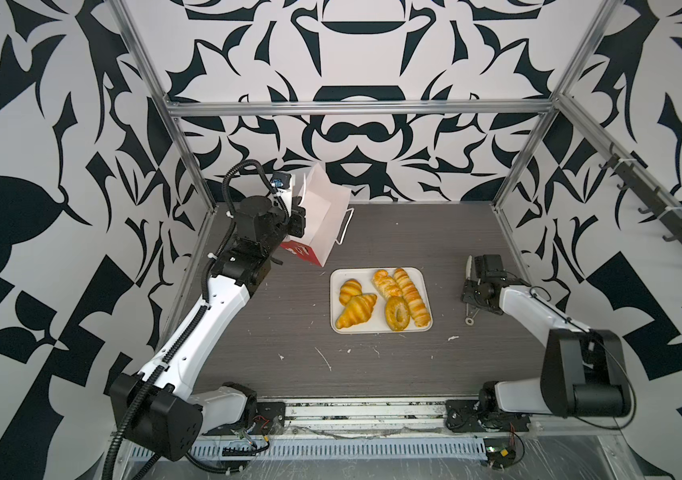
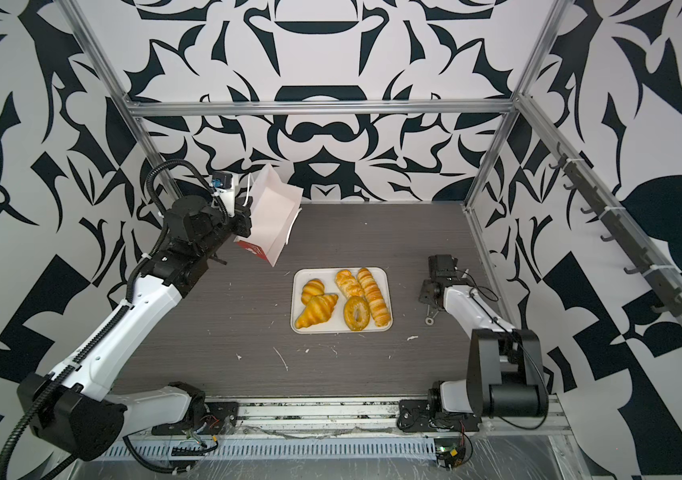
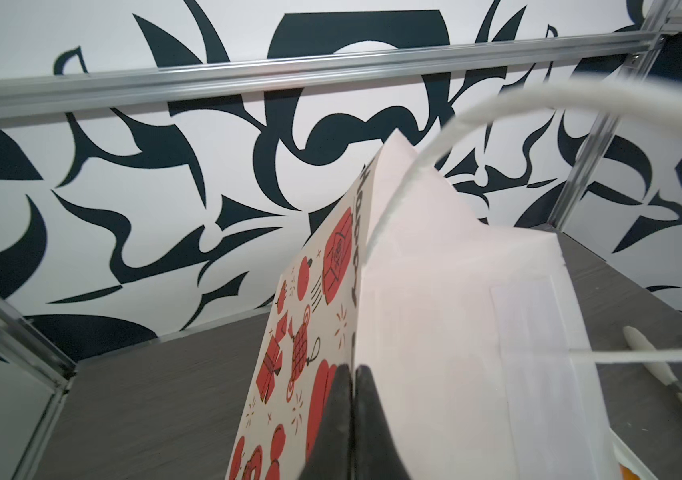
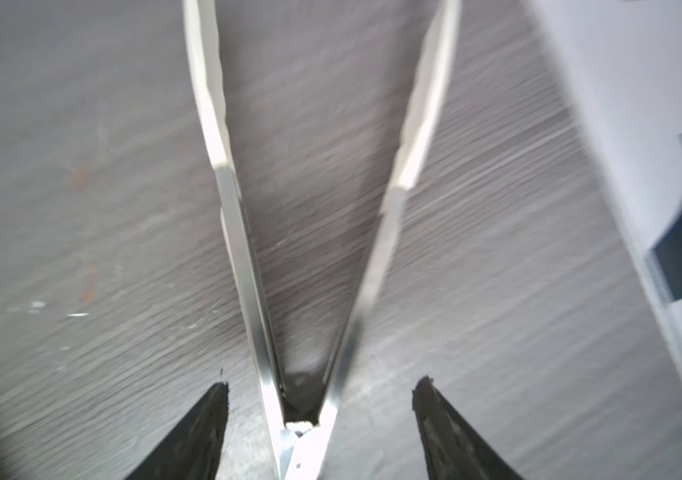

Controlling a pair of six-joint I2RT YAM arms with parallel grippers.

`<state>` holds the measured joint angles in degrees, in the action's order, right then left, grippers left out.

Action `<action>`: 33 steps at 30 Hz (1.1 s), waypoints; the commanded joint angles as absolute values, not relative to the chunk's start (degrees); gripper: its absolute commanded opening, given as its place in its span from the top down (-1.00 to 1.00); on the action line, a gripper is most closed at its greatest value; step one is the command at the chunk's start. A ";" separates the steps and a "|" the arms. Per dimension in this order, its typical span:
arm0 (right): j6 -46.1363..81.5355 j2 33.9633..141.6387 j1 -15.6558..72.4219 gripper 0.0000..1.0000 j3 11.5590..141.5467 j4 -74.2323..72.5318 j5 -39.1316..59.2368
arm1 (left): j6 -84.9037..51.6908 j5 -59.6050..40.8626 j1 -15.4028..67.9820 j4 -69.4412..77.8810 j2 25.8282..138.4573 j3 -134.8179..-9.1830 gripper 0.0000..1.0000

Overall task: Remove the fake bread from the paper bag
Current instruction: 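Set the paper bag upright on the table with the left gripper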

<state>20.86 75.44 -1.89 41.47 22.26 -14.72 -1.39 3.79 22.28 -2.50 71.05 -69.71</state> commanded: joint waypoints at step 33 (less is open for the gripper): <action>22.07 67.54 -1.75 -0.44 35.82 18.72 -12.65 | -12.78 3.37 15.64 -3.71 75.76 -62.37 0.98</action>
<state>21.47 68.88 -1.89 35.90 20.21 -12.64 -12.53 4.69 17.26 -3.92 74.94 -62.72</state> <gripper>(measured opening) 0.719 0.047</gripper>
